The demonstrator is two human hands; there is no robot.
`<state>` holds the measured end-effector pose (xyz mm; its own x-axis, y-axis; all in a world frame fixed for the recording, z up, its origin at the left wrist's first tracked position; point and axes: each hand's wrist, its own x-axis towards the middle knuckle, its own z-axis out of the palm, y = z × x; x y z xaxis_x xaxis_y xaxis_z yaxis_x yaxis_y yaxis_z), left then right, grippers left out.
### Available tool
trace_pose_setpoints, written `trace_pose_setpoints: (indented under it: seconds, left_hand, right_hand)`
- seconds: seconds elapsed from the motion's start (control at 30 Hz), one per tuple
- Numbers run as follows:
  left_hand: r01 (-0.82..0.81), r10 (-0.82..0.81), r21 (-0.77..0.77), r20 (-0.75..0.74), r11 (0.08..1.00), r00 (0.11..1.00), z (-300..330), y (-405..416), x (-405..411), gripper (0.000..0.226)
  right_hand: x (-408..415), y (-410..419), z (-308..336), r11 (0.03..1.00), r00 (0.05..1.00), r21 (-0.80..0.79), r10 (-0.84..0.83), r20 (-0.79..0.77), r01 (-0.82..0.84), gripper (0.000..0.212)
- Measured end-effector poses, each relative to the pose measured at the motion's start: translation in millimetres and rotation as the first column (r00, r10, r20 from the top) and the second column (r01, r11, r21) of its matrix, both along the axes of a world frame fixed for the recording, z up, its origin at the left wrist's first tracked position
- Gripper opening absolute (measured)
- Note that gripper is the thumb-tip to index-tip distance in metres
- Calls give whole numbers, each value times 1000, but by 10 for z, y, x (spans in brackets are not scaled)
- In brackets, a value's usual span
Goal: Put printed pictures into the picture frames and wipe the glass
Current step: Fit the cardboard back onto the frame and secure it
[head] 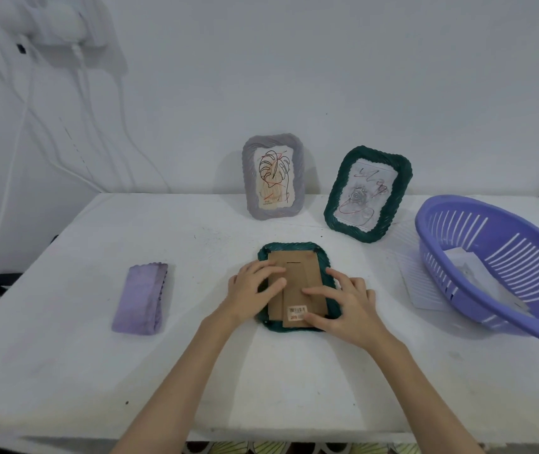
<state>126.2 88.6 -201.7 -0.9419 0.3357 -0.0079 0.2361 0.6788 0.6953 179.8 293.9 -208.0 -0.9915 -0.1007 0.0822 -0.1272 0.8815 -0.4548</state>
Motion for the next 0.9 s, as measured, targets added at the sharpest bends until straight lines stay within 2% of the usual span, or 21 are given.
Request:
trace_pose_setpoints:
  seconds: [0.07, 0.17, 0.23, 0.4, 0.63, 0.8, 0.9]
  left_hand:
    - [56, -56, 16, 6, 998, 998, 19, -164, 24, 48]
    - [159, -158, -42, 17, 986, 987, 22, -289, 115, 68]
    - [172, -173, -51, -1, 984, 985, 7, -295, 141, 75]
    - [150, -153, -55, -64, 987, 986, -32, -270, 170, 76]
    - [85, -74, 35, -236, 996, 969, -223, -220, 214, 58]
    - [56, -35, 75, -255, 996, 966, -237, -187, 218, 52]
    - [-13, 26, 76, -170, 997, 985, -180, -192, 238, 71]
  right_hand:
    - [-6, 12, -15, 1000, 1000, -6, -8, -5, 7, 58]
    - [-5, 11, -38, 1000, 1000, -5, -11, -17, 11, 56]
    - [3, 4, -50, 1000, 1000, -20, -21, -20, 21, 54]
    - [12, -7, -69, 999, 1000, -47, -21, -20, 20, 53]
    - [13, -17, -80, 997, 999, -78, -31, -25, 29, 53]
    - [23, -20, -77, 995, 1000, -98, -27, -4, 26, 51]
    - [36, -18, -3, 987, 999, -157, -28, 33, 33, 57]
